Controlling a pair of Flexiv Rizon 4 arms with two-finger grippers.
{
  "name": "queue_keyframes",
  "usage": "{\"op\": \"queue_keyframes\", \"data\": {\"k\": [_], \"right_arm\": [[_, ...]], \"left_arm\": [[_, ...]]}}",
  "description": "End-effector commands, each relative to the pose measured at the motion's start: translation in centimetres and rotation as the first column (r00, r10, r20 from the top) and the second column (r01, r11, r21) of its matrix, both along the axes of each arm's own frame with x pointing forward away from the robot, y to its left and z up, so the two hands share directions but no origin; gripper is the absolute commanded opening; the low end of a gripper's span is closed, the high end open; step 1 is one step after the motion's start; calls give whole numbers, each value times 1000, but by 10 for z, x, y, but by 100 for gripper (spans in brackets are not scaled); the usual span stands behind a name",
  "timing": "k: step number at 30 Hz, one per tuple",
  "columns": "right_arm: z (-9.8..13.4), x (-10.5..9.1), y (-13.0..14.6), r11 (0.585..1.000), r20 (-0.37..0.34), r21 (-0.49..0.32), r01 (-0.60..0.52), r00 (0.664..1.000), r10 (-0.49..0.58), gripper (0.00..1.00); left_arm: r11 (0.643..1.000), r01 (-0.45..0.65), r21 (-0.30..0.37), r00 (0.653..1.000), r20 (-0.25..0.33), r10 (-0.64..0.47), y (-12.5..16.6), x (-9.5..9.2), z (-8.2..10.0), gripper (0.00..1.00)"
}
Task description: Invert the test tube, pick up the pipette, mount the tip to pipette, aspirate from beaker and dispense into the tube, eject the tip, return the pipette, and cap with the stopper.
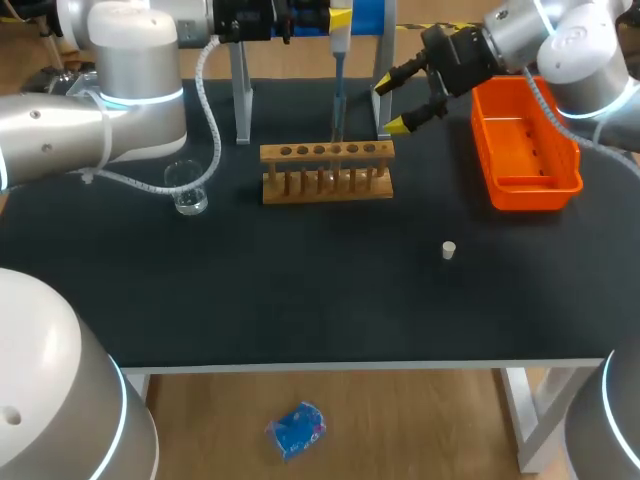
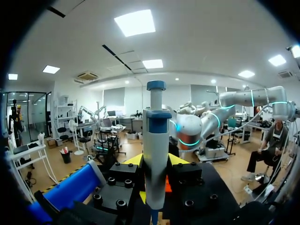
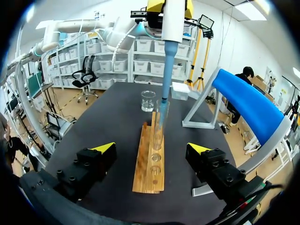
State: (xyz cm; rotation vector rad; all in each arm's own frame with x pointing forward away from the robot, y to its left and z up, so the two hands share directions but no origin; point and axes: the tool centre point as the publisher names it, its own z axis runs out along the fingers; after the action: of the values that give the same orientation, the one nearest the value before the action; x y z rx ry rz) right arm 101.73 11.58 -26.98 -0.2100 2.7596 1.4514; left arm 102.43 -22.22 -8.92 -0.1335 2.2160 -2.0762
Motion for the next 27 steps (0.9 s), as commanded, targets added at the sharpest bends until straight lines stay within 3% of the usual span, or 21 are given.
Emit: {"op": "queue_keyframes", "data": {"k": [1,27], "right_arm": [[0,0,0,1000,0,-1,-1,1000,1,100],[0,0,0,1000,0,-1,-1,1000,1,100]], "left_arm": [[1000,0,2,1000,4,0,1,0,4,0],[1000,20,11,1000,4,-20,-3,-4,24,0]]}}
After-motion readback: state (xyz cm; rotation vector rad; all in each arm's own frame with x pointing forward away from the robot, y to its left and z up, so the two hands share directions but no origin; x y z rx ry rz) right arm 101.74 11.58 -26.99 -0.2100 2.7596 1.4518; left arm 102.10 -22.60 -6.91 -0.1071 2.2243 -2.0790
